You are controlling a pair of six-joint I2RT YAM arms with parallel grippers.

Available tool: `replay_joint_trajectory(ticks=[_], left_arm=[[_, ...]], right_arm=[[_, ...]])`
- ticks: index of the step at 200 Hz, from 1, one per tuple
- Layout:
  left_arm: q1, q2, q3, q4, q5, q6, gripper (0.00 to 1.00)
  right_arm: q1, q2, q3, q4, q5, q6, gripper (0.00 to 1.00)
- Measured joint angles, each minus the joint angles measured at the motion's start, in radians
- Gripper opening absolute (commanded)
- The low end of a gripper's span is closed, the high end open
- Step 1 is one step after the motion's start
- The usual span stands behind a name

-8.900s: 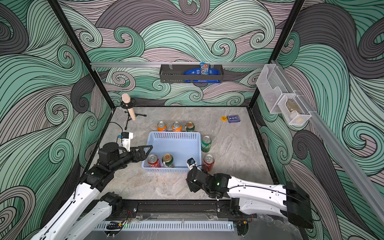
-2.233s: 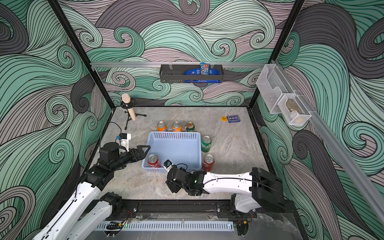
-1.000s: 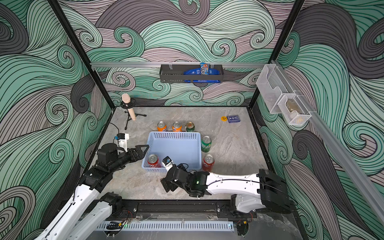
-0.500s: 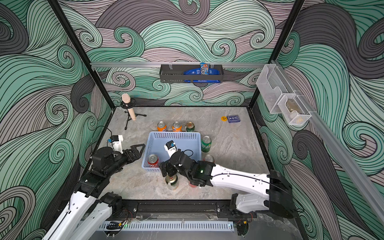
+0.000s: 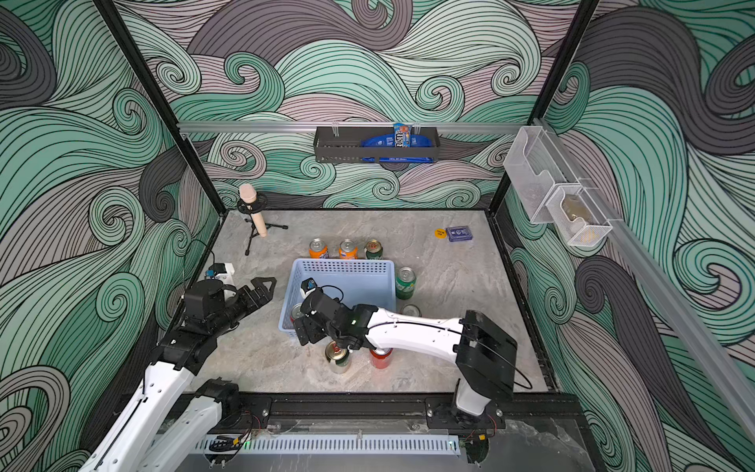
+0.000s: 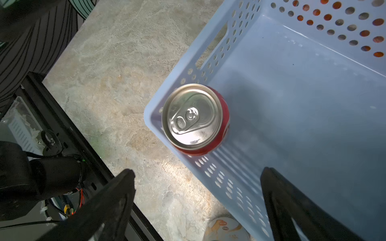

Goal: Take out the drinks from the basket
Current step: Pick up the drink from the basket.

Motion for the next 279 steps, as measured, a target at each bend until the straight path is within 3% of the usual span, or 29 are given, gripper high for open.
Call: replay_joint_trajectory(ticks=[43, 137, 206, 279], left_arm=[[0.094, 0.015, 0.000, 0.002, 0.054, 0.038, 0.99], [0.174, 0.031, 0.000, 0.021, 0.135, 0.068, 0.99], [0.189, 0.035, 0.000, 0.039, 0.188, 0.074, 0.99], [0.190, 0.042, -0.018, 0.087, 0.256, 0.087, 0.99]], right_arm=[[-0.018, 0.112, 0.097, 0.001, -0.018, -0.013, 0.92], [-0.034, 0.260, 0.187, 0.000, -0.019, -0.022, 0.86], [-0.037, 0.266, 0.192, 0.001, -0.015, -0.024, 0.64], [-0.037, 0.195, 0.172, -0.056, 0.040, -0.032, 0.59]])
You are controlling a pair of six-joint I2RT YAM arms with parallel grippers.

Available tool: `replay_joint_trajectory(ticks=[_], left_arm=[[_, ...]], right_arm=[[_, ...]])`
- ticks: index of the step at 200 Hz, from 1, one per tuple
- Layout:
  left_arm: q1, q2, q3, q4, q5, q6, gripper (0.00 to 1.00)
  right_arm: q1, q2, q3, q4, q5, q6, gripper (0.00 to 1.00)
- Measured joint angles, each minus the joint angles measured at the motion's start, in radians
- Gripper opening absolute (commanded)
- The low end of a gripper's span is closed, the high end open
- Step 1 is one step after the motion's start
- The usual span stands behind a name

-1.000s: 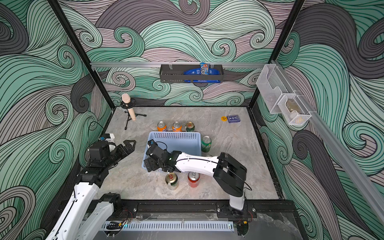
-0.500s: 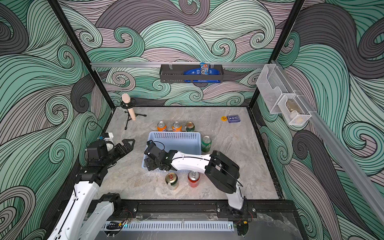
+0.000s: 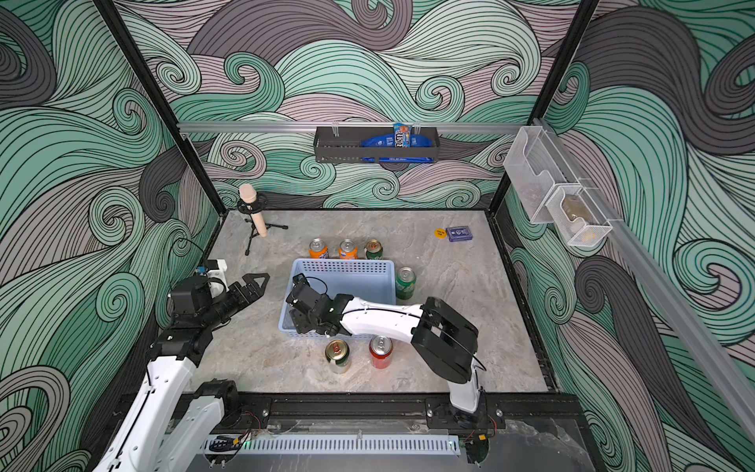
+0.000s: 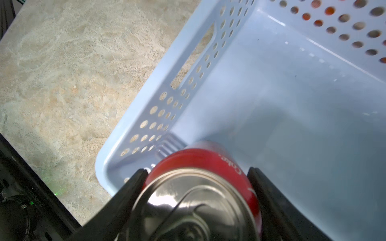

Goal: Take out the drinks from the basket
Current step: Pick up the drink from the basket, then place the drink at the center of the board.

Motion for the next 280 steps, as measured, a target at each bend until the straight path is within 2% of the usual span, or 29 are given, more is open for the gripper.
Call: replay_joint_trajectory(ticks=[41, 94, 138, 207, 280], left_arm=[[0.000, -0.008, -0.014, 0.044, 0.076, 0.013, 0.99], [0.000, -0.024, -0.079, 0.116, 0.266, 0.016, 0.99], [0.000, -0.060, -0.085, 0.105, 0.325, 0.011, 0.98], [0.000, -0.259, -0.086, -0.060, 0.303, 0.009, 0.99], [0.000, -0.225, -0.075, -0.138, 0.195, 0.003, 0.99]], right_arm=[[-0.005, -0.114, -0.001, -0.008, 0.022, -0.029, 0.58], [-0.006, -0.226, -0.001, -0.009, 0.021, -0.039, 0.57], [0.014, -0.283, -0.043, -0.013, 0.016, -0.033, 0.57], [0.129, -0.312, -0.093, -0.021, 0.021, -0.008, 0.57], [0.227, -0.295, -0.122, -0.026, 0.070, 0.025, 0.57]])
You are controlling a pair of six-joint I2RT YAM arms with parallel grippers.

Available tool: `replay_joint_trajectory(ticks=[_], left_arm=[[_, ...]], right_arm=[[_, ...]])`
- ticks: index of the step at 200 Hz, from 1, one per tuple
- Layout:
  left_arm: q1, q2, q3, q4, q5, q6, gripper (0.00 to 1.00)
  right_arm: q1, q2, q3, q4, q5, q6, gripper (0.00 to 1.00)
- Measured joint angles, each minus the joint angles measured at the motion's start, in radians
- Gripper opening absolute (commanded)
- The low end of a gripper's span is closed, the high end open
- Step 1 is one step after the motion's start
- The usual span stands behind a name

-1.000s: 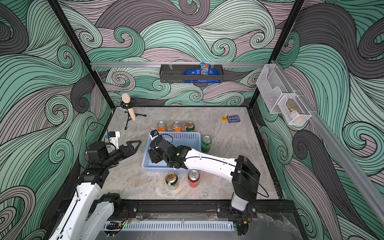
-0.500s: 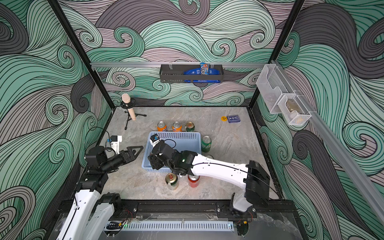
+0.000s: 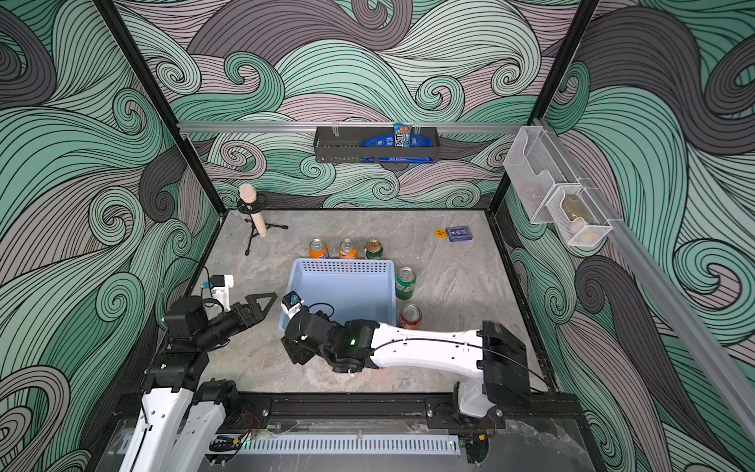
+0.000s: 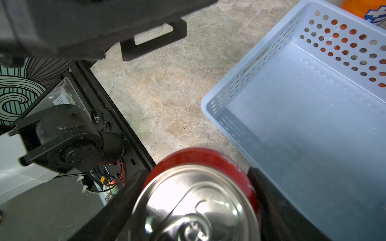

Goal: Take out the drinks from the basket
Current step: Place the drink at the center of the board.

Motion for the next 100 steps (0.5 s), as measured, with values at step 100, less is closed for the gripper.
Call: replay_joint_trajectory(ticks=[100], left_arm=[[0.000, 0.055, 0.064, 0.019, -0.138, -0.031, 0.99]], right_arm=[[0.039, 0.157, -0.003, 0.000, 0.037, 0.023, 0.57]])
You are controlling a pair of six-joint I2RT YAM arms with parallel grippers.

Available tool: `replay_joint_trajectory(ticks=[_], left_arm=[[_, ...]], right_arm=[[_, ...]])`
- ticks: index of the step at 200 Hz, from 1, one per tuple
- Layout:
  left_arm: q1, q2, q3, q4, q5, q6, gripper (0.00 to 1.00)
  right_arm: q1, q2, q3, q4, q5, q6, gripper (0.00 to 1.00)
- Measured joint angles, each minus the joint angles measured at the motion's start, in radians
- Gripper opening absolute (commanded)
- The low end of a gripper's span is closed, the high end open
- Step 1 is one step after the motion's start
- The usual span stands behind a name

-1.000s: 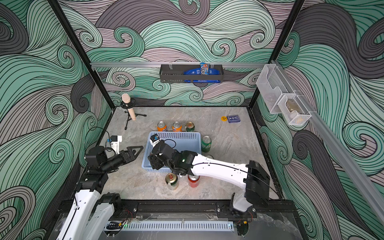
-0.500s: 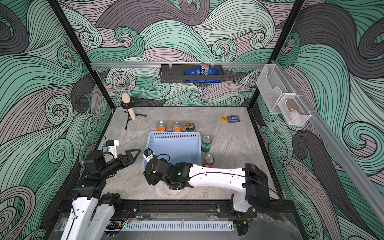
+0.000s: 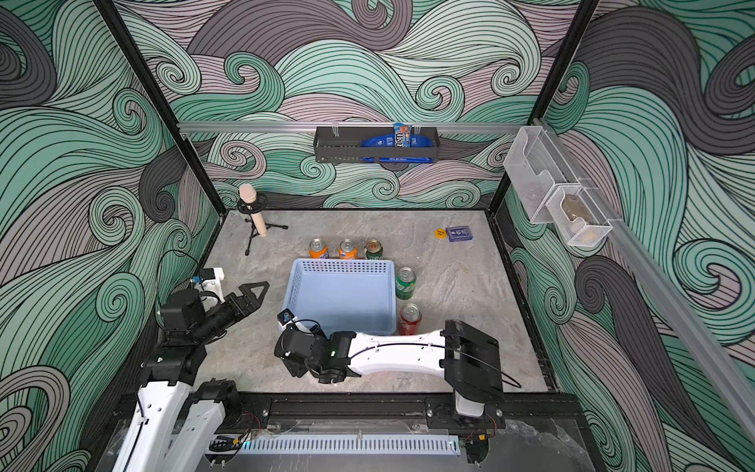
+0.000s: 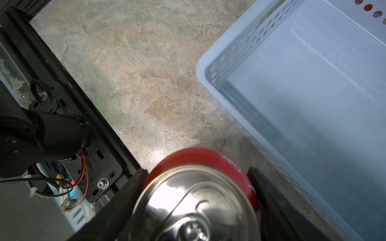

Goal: Take out the drinks from the basket
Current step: Place the drink at the center of the board.

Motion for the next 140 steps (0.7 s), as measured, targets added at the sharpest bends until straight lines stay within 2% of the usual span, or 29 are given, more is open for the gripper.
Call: replay_joint_trajectory(ticks=[111, 140], left_arm=[[0.000, 0.011, 0.000, 0.028, -0.070, -0.006, 0.99], [0.000, 0.011, 0.000, 0.029, -0.080, -0.006, 0.99]], right_arm=[[0.027, 0.100, 0.005, 0.063, 0.009, 0.025, 0.59], [0.031, 0.107, 0.011, 0.069, 0.013, 0.027, 0.64]])
